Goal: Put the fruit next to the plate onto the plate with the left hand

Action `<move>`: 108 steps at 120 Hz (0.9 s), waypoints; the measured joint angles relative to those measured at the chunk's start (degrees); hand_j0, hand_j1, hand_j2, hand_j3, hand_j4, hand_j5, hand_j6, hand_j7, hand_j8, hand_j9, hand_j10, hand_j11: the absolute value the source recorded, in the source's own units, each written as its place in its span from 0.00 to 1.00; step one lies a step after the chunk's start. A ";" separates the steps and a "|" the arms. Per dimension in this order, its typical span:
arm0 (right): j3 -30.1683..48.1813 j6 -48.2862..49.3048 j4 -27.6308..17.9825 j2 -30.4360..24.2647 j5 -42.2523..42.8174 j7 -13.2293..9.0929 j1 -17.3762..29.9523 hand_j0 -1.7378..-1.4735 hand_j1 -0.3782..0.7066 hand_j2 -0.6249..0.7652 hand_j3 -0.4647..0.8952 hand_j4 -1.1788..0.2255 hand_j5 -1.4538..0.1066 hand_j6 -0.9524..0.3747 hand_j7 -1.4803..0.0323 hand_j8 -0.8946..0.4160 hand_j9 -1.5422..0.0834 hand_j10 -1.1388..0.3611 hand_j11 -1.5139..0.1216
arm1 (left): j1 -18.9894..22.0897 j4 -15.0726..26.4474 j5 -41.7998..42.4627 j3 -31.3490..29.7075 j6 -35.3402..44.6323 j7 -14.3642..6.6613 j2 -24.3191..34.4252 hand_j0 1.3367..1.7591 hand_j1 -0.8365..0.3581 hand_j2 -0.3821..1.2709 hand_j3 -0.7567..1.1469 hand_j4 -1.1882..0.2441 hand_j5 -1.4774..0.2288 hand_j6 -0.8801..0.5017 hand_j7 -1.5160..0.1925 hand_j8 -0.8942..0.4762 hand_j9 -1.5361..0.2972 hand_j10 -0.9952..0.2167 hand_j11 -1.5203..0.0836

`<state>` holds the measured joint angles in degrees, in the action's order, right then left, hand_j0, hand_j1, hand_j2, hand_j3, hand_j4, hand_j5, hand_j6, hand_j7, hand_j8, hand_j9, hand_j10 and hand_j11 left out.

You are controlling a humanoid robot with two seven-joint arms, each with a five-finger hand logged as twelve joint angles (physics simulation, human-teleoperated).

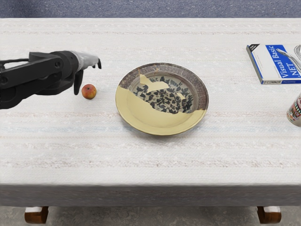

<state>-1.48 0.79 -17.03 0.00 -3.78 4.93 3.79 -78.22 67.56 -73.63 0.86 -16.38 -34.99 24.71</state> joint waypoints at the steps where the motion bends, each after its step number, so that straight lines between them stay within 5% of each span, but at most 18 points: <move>1: 0.00 0.00 0.00 0.00 0.00 0.00 0.01 0.30 0.07 0.44 0.34 0.81 0.90 0.69 0.95 0.66 0.92 0.74 0.90 | 0.04 -0.10 0.00 -0.13 0.03 0.00 -0.16 0.76 0.74 0.26 0.40 0.65 0.67 0.45 0.70 0.47 0.66 0.61 0.74; 57: -0.10 0.00 0.00 0.00 0.00 -0.01 0.17 0.30 0.07 0.44 0.34 0.81 0.90 0.69 0.95 0.66 0.92 0.74 0.90 | 0.94 -8.48 -0.53 -6.95 4.17 -0.01 -6.65 0.76 0.66 0.27 0.40 0.59 0.61 0.39 0.63 0.40 0.60 0.54 0.68; 108: -0.10 0.00 -0.01 0.00 0.00 -0.01 0.17 0.30 0.07 0.44 0.34 0.81 0.90 0.69 0.95 0.66 0.92 0.74 0.90 | 2.01 -9.88 0.03 -10.20 7.58 -0.01 -9.92 0.76 0.63 0.28 0.40 0.57 0.59 0.37 0.61 0.38 0.58 0.52 0.65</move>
<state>-1.58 0.79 -17.04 0.00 -3.78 4.92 3.95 -76.20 57.68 -73.60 -9.35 -8.80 -35.00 14.79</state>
